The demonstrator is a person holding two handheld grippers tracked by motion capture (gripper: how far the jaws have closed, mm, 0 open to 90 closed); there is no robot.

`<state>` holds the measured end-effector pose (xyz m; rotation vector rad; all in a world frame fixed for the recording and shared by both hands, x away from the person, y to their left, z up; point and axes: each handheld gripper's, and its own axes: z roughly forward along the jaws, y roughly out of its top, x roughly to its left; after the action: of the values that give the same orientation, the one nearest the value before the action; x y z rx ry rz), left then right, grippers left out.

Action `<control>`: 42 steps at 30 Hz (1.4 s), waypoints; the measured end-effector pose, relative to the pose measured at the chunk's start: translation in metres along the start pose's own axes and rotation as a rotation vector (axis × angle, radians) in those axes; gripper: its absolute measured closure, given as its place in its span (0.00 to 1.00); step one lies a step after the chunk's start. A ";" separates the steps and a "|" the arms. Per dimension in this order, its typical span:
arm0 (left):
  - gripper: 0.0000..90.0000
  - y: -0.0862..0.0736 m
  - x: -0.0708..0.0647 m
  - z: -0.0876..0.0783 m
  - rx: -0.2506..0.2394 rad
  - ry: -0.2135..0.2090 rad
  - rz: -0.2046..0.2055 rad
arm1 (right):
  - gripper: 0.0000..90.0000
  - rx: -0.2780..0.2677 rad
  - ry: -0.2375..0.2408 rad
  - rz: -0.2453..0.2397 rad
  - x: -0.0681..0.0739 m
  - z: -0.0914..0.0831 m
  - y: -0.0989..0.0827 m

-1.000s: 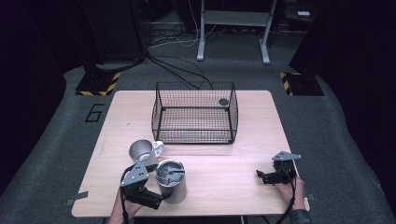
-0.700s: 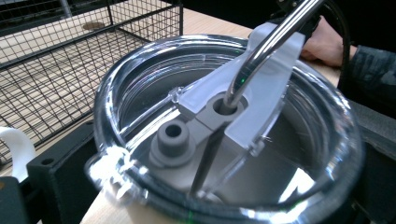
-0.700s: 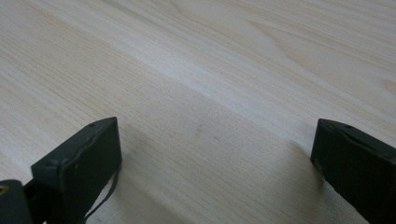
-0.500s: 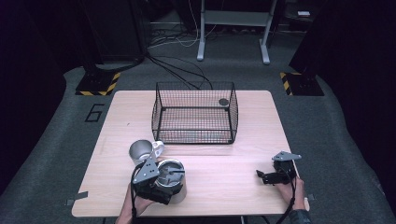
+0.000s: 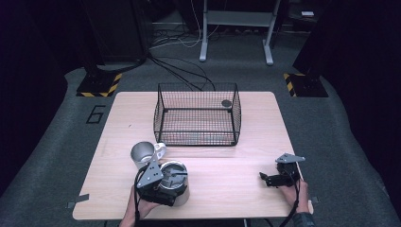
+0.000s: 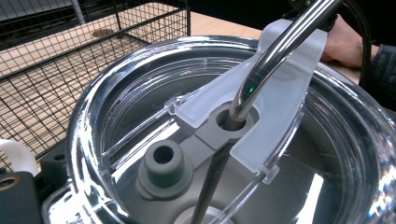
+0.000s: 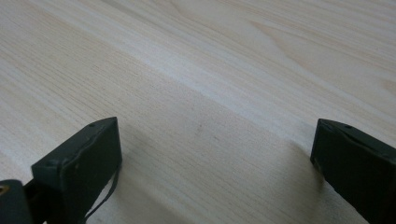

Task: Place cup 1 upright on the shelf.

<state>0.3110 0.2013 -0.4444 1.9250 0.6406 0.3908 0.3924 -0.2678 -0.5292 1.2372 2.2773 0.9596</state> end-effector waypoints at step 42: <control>0.04 0.083 0.037 -0.009 -0.042 0.062 0.003 | 0.01 0.000 0.001 0.002 0.000 0.000 0.000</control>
<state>0.3576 0.2015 -0.3657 1.8803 0.6652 0.4636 0.3928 -0.2677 -0.5292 1.2399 2.2774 0.9616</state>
